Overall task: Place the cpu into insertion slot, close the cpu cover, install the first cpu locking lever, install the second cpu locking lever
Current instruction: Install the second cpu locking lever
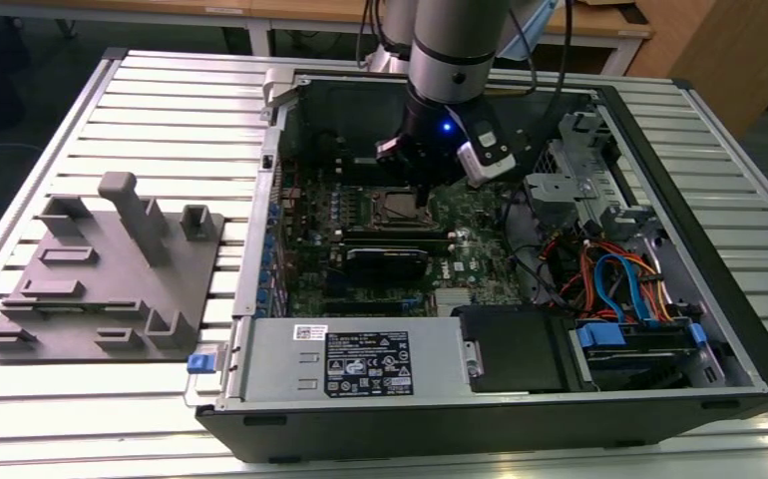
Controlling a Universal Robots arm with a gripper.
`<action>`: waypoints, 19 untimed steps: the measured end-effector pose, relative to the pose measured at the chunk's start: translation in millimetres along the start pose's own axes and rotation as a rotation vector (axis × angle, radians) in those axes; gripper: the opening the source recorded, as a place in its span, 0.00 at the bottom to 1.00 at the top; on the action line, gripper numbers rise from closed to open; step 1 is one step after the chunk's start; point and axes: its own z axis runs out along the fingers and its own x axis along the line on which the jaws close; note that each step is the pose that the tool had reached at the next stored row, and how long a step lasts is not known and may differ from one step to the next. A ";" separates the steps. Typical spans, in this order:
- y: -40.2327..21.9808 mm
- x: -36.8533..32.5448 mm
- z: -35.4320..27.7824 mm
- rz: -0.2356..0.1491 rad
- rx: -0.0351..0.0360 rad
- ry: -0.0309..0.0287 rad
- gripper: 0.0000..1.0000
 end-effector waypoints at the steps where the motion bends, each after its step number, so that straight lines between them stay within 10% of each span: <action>1: 0.0 0.1 0.0 0.000 0.0000 0.0000 0.10; 5: -0.5 0.2 -0.2 0.000 -0.0018 0.0034 0.10; 12: -7.6 -1.4 -0.4 0.002 -0.0122 0.0419 0.10; 19: -20.9 -1.6 0.9 0.002 -0.0168 0.0540 0.10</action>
